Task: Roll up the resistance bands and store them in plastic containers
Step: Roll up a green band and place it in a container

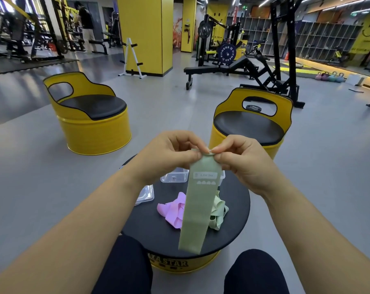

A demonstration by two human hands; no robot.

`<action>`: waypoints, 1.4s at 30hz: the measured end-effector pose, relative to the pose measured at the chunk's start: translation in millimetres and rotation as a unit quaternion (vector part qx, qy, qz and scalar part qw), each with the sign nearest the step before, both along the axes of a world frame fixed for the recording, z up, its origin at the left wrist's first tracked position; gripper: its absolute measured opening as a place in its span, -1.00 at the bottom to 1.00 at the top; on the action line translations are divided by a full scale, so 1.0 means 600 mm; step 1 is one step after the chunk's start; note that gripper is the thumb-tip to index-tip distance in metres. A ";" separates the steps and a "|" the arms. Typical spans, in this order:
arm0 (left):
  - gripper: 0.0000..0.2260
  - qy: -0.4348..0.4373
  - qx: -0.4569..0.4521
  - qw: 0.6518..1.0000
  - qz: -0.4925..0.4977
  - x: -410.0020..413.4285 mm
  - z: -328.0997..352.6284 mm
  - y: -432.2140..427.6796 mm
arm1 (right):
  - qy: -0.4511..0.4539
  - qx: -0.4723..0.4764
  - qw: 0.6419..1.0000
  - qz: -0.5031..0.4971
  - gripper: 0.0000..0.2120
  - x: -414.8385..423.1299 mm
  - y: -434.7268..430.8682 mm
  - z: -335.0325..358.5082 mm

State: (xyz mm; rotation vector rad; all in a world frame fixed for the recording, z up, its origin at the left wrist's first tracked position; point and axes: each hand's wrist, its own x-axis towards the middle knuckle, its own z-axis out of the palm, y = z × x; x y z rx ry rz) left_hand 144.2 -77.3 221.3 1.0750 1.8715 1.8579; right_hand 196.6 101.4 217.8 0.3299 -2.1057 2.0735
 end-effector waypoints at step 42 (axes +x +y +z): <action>-0.87 0.033 -0.039 0.981 0.186 0.004 -0.026 0.012 | 0.045 0.235 0.967 -0.081 -0.87 -0.006 0.002 -0.001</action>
